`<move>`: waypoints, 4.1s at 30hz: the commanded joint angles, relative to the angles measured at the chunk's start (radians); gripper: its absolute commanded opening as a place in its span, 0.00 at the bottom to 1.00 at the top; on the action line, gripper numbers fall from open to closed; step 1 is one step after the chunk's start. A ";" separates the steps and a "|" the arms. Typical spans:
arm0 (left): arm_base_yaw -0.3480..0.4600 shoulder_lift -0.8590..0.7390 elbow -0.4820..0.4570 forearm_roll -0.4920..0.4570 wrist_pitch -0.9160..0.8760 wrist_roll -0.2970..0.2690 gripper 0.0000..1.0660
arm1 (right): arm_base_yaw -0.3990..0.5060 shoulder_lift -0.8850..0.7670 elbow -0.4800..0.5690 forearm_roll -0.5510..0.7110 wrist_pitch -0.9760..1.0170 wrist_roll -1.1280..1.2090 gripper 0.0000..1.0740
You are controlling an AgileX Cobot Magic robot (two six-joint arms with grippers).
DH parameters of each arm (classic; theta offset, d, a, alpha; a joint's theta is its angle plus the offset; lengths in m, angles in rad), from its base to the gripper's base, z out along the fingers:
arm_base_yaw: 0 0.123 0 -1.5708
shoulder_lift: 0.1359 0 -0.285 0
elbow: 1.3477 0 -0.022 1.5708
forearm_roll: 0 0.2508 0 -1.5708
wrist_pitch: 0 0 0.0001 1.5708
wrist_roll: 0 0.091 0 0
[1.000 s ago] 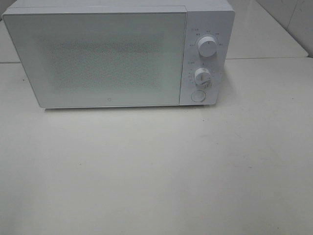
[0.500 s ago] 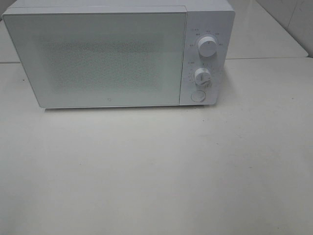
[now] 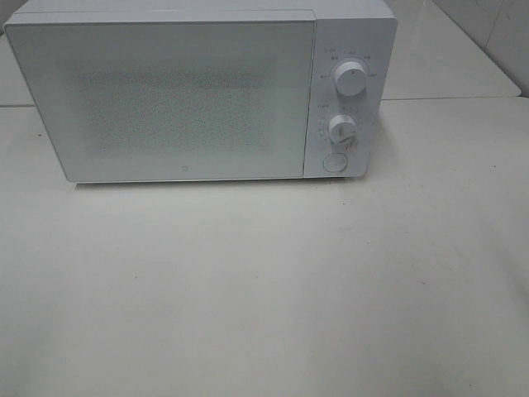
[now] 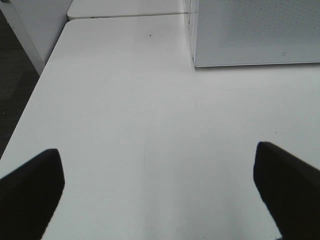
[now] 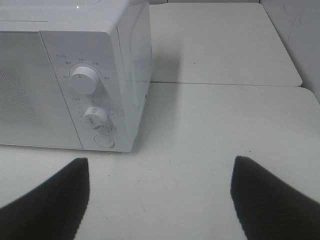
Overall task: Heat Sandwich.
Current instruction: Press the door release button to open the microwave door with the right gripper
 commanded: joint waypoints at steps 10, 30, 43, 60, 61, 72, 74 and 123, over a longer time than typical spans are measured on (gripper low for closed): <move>-0.003 -0.023 0.004 -0.007 -0.011 0.003 0.92 | -0.007 0.269 0.005 0.000 -0.358 0.008 0.70; -0.003 -0.023 0.004 -0.007 -0.011 0.003 0.92 | -0.005 0.682 0.100 0.079 -0.940 -0.084 0.70; -0.003 -0.023 0.004 -0.007 -0.011 0.003 0.92 | 0.063 0.838 0.221 0.336 -1.222 -0.173 0.70; -0.003 -0.023 0.004 -0.007 -0.011 0.003 0.92 | 0.483 1.061 0.226 0.716 -1.462 -0.293 0.70; -0.003 -0.023 0.004 -0.007 -0.011 0.003 0.92 | 0.483 1.061 0.226 0.716 -1.462 -0.293 0.70; -0.003 -0.023 0.004 -0.007 -0.011 0.003 0.92 | 0.638 1.131 0.164 0.834 -1.464 -0.322 0.70; -0.003 -0.023 0.004 -0.007 -0.011 0.003 0.92 | 0.655 1.131 0.154 0.860 -1.463 -0.346 0.70; -0.003 -0.023 0.004 -0.007 -0.011 0.003 0.92 | 0.671 1.131 0.151 0.859 -1.403 1.167 0.26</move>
